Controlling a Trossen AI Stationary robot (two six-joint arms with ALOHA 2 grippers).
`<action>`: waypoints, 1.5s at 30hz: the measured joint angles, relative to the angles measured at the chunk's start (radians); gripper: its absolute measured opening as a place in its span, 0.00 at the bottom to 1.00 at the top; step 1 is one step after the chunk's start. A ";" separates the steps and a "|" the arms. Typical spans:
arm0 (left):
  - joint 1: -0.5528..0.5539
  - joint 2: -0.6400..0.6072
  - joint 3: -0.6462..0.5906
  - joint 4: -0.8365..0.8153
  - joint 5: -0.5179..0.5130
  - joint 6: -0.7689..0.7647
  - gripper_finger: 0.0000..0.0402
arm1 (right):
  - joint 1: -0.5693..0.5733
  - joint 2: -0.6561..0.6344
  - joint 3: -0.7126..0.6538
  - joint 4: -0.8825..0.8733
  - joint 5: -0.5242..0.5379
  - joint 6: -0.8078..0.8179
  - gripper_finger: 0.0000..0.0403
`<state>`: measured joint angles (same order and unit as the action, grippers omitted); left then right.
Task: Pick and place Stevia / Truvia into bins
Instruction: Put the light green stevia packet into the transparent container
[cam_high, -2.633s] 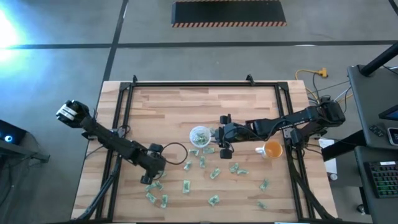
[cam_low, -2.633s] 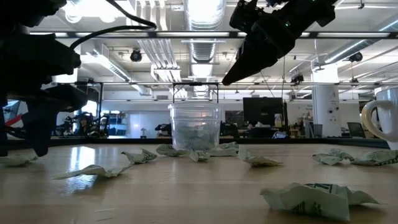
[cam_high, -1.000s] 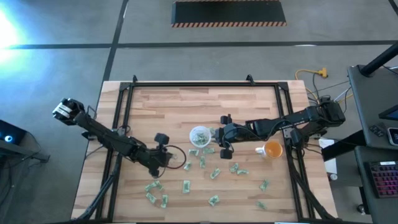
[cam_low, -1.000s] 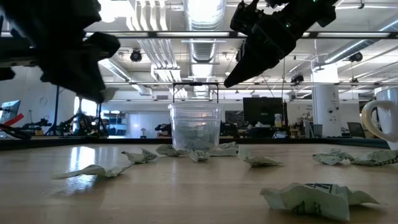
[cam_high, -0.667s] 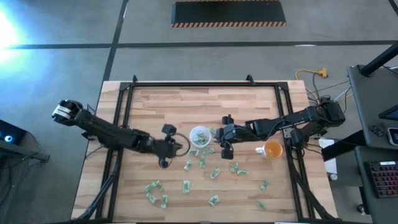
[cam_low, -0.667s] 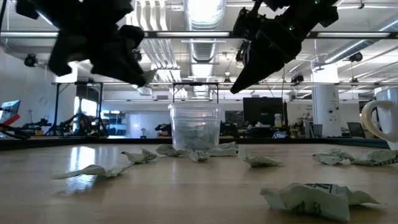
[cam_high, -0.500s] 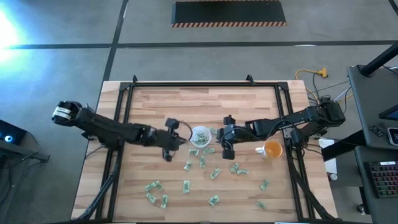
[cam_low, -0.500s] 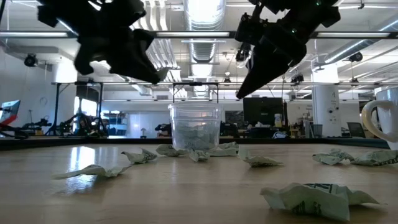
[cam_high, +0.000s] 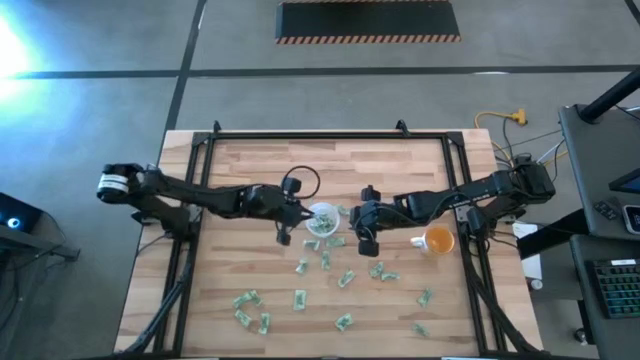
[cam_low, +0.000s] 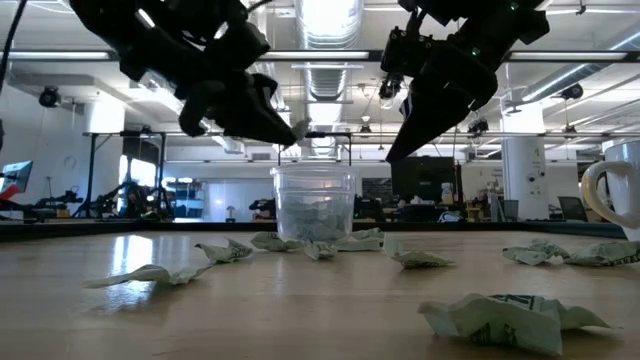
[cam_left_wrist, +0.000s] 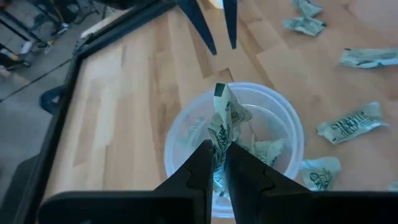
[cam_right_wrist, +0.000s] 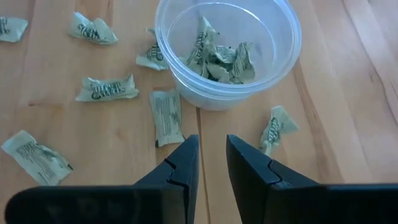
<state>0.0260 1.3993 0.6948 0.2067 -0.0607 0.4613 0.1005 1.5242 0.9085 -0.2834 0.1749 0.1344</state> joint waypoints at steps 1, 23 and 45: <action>0.004 0.010 0.000 0.004 0.003 0.000 0.05 | 0.000 0.000 0.000 -0.002 0.000 0.007 0.17; 0.019 0.076 0.000 0.114 0.003 -0.002 0.33 | 0.000 0.000 -0.060 0.000 0.008 0.076 0.16; -0.197 -0.379 -0.022 -0.198 0.003 -0.194 0.40 | -0.041 0.113 -0.113 0.203 0.116 -0.073 0.35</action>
<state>-0.1709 1.0205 0.6727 0.0088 -0.0573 0.2672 0.0593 1.6368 0.7959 -0.0809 0.2913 0.0617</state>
